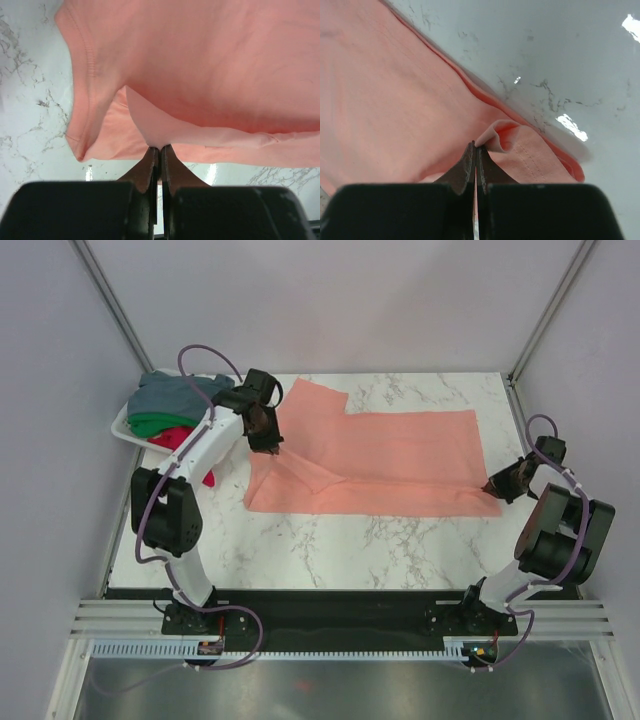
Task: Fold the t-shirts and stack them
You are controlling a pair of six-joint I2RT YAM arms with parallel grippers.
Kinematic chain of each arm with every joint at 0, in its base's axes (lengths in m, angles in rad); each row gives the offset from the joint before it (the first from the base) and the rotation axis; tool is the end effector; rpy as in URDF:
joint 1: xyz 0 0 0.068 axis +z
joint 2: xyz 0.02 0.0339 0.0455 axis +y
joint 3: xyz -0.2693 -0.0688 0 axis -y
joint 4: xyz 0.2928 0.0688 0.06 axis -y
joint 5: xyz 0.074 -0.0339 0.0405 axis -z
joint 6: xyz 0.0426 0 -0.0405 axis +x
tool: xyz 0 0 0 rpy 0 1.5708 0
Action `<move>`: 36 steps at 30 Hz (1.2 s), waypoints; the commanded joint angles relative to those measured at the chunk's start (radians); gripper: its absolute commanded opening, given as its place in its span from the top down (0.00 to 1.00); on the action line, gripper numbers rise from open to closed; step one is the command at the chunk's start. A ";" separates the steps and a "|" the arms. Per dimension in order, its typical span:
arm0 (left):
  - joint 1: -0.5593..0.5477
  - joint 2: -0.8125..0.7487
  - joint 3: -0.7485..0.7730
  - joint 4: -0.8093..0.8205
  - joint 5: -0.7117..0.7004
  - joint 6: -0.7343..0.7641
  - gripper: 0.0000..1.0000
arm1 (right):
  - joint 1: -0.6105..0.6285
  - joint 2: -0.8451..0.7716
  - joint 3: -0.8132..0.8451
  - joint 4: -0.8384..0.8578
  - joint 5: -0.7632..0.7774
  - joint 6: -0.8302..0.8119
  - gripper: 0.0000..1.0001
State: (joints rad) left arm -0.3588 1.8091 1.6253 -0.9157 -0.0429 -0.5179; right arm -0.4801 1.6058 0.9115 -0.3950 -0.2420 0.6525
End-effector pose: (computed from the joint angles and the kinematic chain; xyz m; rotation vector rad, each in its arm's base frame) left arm 0.4082 -0.1512 0.2768 -0.2274 2.6788 -0.2218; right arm 0.3118 -0.1509 0.1392 1.3592 2.2859 0.3782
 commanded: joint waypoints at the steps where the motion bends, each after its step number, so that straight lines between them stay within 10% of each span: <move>1: 0.018 -0.004 0.044 -0.012 0.001 0.050 0.96 | 0.008 0.017 0.075 0.042 0.004 -0.011 1.00; 12: 0.053 0.114 0.149 -0.018 0.029 0.058 0.84 | 0.011 0.158 0.196 0.042 0.015 0.002 0.96; 16: 0.058 0.235 0.304 -0.122 0.038 0.062 0.19 | 0.012 0.215 0.254 0.036 -0.069 -0.017 0.24; 20: 0.054 0.127 0.292 -0.111 -0.043 0.029 0.05 | 0.011 0.125 0.245 -0.014 0.001 -0.051 0.02; 36: 0.057 -0.594 -0.807 0.380 -0.057 -0.298 0.07 | -0.190 -0.248 -0.233 0.033 -0.013 -0.056 0.12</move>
State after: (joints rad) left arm -0.3069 1.2301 0.9081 -0.7055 -0.1162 -0.7067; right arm -0.6586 1.3621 0.7097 -0.4011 -0.2314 0.6117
